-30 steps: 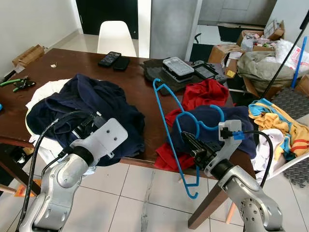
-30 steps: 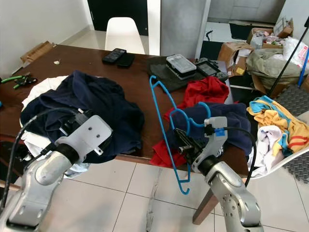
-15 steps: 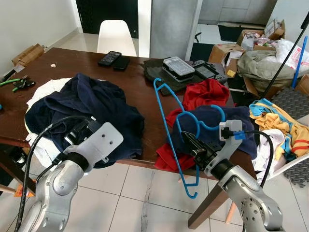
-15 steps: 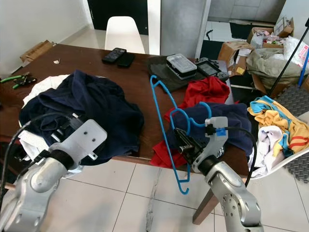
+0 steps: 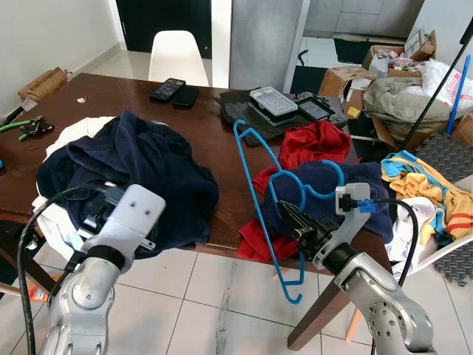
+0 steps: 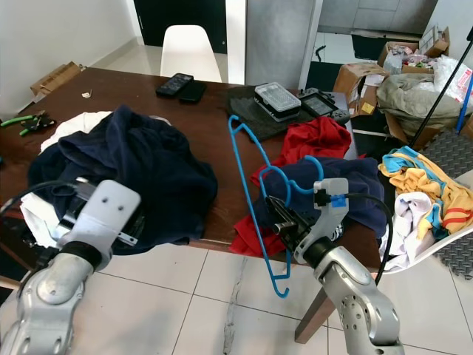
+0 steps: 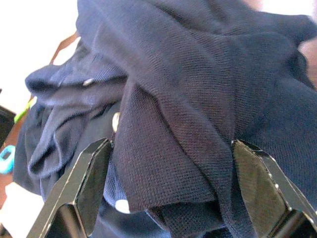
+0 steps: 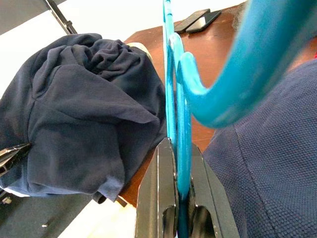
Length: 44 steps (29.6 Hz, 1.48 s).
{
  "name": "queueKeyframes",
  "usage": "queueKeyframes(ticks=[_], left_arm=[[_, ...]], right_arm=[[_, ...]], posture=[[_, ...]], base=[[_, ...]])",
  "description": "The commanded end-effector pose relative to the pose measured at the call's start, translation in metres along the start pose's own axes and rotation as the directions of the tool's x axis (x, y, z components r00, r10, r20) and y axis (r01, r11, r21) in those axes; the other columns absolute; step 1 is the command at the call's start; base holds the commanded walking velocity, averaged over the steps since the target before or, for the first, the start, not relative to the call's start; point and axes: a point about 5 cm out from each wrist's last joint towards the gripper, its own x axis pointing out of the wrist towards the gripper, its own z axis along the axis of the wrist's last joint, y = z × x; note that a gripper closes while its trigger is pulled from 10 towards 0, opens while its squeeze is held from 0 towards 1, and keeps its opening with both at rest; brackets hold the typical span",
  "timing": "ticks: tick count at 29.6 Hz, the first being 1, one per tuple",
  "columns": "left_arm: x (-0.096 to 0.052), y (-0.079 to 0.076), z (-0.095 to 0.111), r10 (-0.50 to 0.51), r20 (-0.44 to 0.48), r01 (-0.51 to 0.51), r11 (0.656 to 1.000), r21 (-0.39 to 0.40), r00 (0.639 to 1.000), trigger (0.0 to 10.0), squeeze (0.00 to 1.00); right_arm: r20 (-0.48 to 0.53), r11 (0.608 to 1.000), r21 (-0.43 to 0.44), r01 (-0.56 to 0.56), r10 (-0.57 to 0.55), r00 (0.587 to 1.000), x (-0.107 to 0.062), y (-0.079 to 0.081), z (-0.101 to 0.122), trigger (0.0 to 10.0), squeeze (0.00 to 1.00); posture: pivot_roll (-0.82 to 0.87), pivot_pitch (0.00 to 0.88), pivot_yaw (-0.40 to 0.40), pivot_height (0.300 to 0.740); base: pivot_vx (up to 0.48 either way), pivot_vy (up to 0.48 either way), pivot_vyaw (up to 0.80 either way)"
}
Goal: Hang hanger
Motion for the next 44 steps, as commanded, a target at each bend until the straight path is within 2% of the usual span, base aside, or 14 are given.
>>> queueKeyframes(ticks=[1,2,3,4,5,15,24,25,28,34,36,38,42,44], left_arm=[[0.003,0.004,-0.008,0.025,-0.061,-0.029,0.998,-0.064,0.998,10.0,0.0],[0.003,0.004,-0.008,0.025,-0.061,-0.029,0.998,-0.064,0.998,10.0,0.0],[0.005,0.004,-0.01,0.028,-0.086,-0.038,0.992,-0.121,0.996,5.8,0.0],[0.005,0.004,-0.01,0.028,-0.086,-0.038,0.992,-0.121,0.996,5.8,0.0],[0.008,0.006,-0.009,0.032,-0.088,-0.045,0.988,-0.15,0.996,0.0,0.0],[0.017,0.018,0.009,0.066,-0.013,-0.068,0.976,-0.208,0.998,0.0,0.0],[0.036,0.023,0.066,0.005,0.255,0.092,0.926,-0.366,0.967,0.2,0.0],[0.04,0.026,0.081,-0.014,0.322,0.14,0.917,-0.372,0.947,1.6,0.0],[0.042,0.028,0.091,-0.025,0.364,0.17,0.912,-0.374,0.931,1.6,0.0],[0.05,0.049,0.129,-0.019,0.503,0.308,0.81,-0.499,0.864,4.9,0.0],[0.054,0.077,0.149,0.078,0.55,0.313,0.751,-0.581,0.832,8.6,0.0],[0.054,0.087,0.155,0.116,0.559,0.308,0.735,-0.604,0.821,10.0,0.0],[0.051,0.1,0.162,0.194,0.555,0.287,0.694,-0.66,0.809,10.0,0.0],[0.05,0.11,0.155,0.281,0.482,0.23,0.615,-0.754,0.83,10.0,0.0]], right_arm=[[-0.008,1.0,0.022,0.0,0.0,1.0,0.0,-0.003,-0.001,10.0,0.0],[-0.008,1.0,0.022,0.0,0.0,1.0,0.0,-0.003,-0.001,10.0,0.0],[-0.008,1.0,0.021,0.0,0.0,1.0,0.0,-0.003,-0.001,10.0,0.0],[-0.008,1.0,0.021,0.0,0.0,1.0,0.0,-0.003,-0.001,10.0,0.0],[-0.007,1.0,0.023,0.002,-0.002,1.0,0.0,-0.003,-0.001,10.0,0.0],[-0.003,0.999,0.031,0.005,-0.005,1.0,0.0,-0.003,-0.001,10.0,0.0],[-0.001,0.999,0.042,0.003,-0.003,1.0,0.003,-0.004,-0.002,10.0,0.0],[-0.001,0.999,0.044,0.003,-0.003,1.0,0.003,-0.004,-0.002,10.0,0.0],[0.0,0.999,0.045,0.003,-0.003,1.0,0.004,-0.004,-0.003,10.0,0.0],[0.003,0.999,0.054,0.003,-0.003,1.0,0.005,-0.003,-0.003,10.0,0.0],[0.005,0.998,0.057,0.003,-0.003,1.0,0.005,-0.003,-0.004,10.0,0.0],[0.005,0.998,0.058,0.002,-0.003,1.0,0.005,-0.003,-0.004,10.0,0.0],[0.004,0.998,0.06,0.0,0.0,1.0,0.005,-0.003,-0.004,10.0,0.0],[0.004,0.998,0.065,-0.003,0.002,1.0,0.004,-0.002,-0.005,10.0,0.0]], posture=[[0.06,0.123,-0.023,0.74],[0.06,0.123,-0.023,0.74],[0.06,0.124,-0.023,0.74],[0.06,0.124,-0.023,0.74],[0.06,0.123,-0.024,0.74],[0.06,0.121,-0.024,0.74],[0.07,0.109,-0.023,0.74],[0.07,0.105,-0.021,0.74],[0.07,0.105,-0.021,0.74],[0.06,0.097,-0.016,0.74],[0.06,0.095,-0.014,0.74],[0.06,0.095,-0.014,0.74],[0.06,0.093,-0.009,0.74],[0.06,0.093,-0.01,0.74]], base=[[0.0,0.0,0.0],[0.0,0.0,0.0],[0.0,0.0,0.0],[0.0,0.0,0.0],[0.0,0.0,0.0],[0.0,0.0,0.0],[0.0,0.0,0.0],[0.0,0.0,0.0],[0.0,0.0,0.0],[0.0,0.0,0.0],[0.0,0.0,0.0],[0.0,0.0,0.0],[0.0,0.0,0.0],[0.0,0.0,0.0]])
